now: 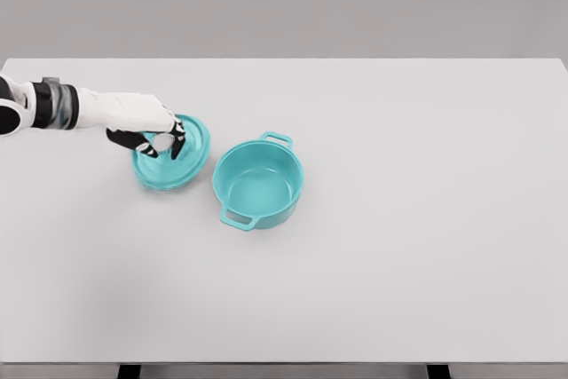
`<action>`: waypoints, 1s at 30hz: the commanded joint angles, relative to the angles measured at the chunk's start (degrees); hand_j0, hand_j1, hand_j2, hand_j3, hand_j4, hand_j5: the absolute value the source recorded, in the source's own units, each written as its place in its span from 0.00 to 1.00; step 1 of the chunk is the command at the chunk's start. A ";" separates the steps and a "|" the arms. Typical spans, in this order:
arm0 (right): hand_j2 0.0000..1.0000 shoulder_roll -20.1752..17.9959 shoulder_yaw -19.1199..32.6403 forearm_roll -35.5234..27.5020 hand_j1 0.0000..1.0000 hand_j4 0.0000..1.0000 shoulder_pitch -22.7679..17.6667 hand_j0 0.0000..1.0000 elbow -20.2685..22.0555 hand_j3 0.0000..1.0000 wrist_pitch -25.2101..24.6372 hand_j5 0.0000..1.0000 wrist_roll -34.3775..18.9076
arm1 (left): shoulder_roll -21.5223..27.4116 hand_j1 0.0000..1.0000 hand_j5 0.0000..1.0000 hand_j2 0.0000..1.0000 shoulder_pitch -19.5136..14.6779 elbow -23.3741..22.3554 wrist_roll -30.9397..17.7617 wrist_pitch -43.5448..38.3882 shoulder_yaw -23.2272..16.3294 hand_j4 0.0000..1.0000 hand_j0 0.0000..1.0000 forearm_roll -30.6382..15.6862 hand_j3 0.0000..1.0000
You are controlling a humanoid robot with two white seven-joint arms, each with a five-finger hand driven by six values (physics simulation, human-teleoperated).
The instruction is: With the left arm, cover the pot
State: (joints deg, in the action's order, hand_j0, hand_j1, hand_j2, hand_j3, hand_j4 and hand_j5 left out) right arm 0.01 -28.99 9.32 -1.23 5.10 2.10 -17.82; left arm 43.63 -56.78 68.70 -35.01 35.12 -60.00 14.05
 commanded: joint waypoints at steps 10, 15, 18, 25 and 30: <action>1.00 -0.01 -0.02 0.00 1.00 1.00 0.00 1.00 0.00 1.00 0.01 1.00 -0.02 | 1.45 0.37 0.37 0.37 -1.94 4.95 0.01 -0.12 0.06 0.37 0.37 -7.81 0.37; 1.00 -0.01 -0.02 0.00 1.00 1.00 0.00 1.00 0.00 1.00 0.01 1.00 -0.02 | 1.63 0.37 0.37 0.37 -2.81 8.12 0.01 -0.12 0.06 0.37 0.37 -9.92 0.37; 1.00 -0.01 -0.02 0.00 1.00 1.00 0.00 1.00 0.00 1.00 0.01 1.00 -0.02 | 1.63 0.37 0.37 0.37 -2.81 10.05 0.01 -0.12 0.06 0.37 0.37 -11.15 0.37; 1.00 -0.01 -0.02 0.00 1.00 1.00 0.09 1.00 0.00 1.00 0.01 1.00 -0.02 | 1.37 0.38 0.38 0.38 -2.55 13.30 0.01 -0.12 0.06 0.38 0.38 -11.24 0.38; 1.00 -0.01 0.07 0.00 1.00 1.00 0.00 1.00 0.00 1.00 0.01 1.00 -0.02 | 0.58 0.38 0.38 0.38 -2.37 14.36 0.01 -0.12 -1.08 0.38 0.38 -11.15 0.38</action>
State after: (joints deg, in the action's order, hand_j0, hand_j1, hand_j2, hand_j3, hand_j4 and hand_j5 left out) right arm 0.01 -28.99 9.33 -1.23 5.10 2.10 -17.82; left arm 44.46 -59.15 82.62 -35.02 35.15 -60.60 3.17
